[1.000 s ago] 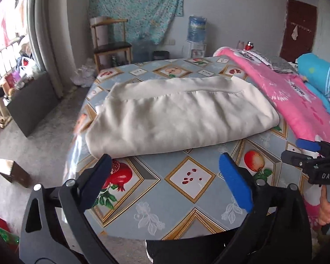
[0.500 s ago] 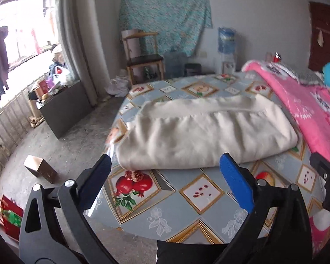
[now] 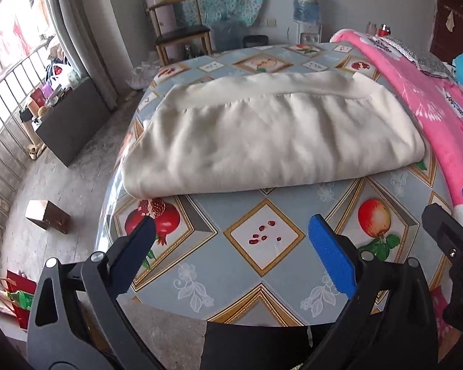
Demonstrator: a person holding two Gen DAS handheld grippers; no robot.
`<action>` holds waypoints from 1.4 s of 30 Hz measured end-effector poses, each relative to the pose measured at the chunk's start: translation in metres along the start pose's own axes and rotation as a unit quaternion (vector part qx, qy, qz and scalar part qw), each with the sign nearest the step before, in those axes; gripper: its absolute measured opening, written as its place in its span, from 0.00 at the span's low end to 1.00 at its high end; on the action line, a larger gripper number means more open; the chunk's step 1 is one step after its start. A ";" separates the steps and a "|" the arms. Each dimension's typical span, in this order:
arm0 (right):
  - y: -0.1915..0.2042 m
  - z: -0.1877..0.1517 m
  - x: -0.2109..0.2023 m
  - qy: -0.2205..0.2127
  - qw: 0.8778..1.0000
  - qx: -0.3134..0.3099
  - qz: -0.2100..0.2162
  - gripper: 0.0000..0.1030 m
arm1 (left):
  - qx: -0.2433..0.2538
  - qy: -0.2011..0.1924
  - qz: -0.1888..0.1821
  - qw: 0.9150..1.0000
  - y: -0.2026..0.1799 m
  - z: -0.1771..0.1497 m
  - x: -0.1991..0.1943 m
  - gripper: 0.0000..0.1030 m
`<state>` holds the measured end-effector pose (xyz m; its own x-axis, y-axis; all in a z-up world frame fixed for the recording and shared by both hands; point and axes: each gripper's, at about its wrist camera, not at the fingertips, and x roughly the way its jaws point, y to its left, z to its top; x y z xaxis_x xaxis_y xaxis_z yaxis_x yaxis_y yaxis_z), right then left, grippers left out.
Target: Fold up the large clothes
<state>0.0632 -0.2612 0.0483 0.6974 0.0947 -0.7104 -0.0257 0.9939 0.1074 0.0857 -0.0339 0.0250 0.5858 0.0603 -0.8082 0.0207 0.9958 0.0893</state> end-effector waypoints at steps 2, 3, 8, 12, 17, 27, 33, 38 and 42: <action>0.002 0.000 0.005 0.007 1.000 -0.006 -0.008 0.94 | -0.009 0.009 -0.008 1.000 0.004 0.000 0.005 0.93; 0.004 0.001 0.008 0.009 1.000 -0.013 -0.025 0.94 | -0.013 0.013 -0.010 1.000 0.005 0.000 0.006 0.93; 0.004 0.004 0.017 0.028 0.998 -0.021 -0.049 0.94 | -0.025 0.022 -0.017 0.999 0.011 0.002 0.011 0.93; 0.007 0.003 0.023 0.048 0.998 -0.019 -0.048 0.94 | -0.034 0.028 -0.023 0.999 0.014 0.004 0.014 0.93; 0.009 0.003 0.027 0.059 0.997 -0.019 -0.049 0.94 | -0.039 0.035 -0.028 0.998 0.016 0.005 0.018 0.93; 0.013 0.006 0.029 0.063 0.996 -0.023 -0.053 0.94 | -0.044 0.040 -0.032 0.998 0.018 0.005 0.020 0.93; 0.014 0.008 0.030 0.067 0.996 -0.022 -0.054 0.94 | -0.046 0.042 -0.034 0.997 0.019 0.004 0.021 0.93; 0.014 0.010 0.030 0.066 0.996 -0.021 -0.055 0.94 | -0.047 0.042 -0.035 0.997 0.020 0.003 0.021 0.93; 0.015 0.011 0.029 0.064 0.996 -0.019 -0.054 0.94 | -0.047 0.042 -0.035 0.997 0.020 0.003 0.021 0.93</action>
<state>0.0908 -0.2441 0.0368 0.5999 -0.0084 -0.8000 0.0156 0.9999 0.0012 0.1012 -0.0128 0.0116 0.5163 -0.0081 -0.8563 -0.0190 0.9996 -0.0210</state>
